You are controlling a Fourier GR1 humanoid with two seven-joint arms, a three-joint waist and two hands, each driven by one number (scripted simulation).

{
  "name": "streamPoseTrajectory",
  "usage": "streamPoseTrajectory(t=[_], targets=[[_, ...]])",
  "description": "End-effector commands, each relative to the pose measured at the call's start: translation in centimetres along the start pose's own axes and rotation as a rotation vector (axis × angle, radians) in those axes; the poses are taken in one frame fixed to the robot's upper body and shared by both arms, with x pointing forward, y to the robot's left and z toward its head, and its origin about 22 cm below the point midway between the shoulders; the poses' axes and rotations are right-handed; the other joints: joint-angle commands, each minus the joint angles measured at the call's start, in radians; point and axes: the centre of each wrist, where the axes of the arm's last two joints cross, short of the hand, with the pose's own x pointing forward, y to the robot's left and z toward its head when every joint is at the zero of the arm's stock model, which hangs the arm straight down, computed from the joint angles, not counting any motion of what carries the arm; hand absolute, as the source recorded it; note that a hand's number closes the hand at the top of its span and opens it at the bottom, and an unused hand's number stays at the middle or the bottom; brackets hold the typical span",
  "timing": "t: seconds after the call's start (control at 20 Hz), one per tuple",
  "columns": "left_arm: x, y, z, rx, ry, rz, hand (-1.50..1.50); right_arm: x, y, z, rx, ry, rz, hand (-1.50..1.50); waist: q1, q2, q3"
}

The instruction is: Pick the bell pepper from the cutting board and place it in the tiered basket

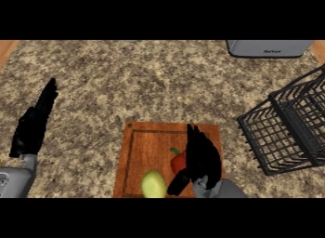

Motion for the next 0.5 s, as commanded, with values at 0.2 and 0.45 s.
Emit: streamPoseTrajectory(t=[0.2,0.45], targets=[[1.3,-0.5,0.8,-0.008,-0.013,0.001,0.00,0.9,2.0,-0.2,0.148,0.173,0.033,1.50,0.009,-0.001,0.000],[-0.4,2.0,0.5,-0.015,-0.013,-0.003,0.00,3.0,1.8,-0.8,0.056,0.066,0.199,1.50,0.007,0.000,0.000]])
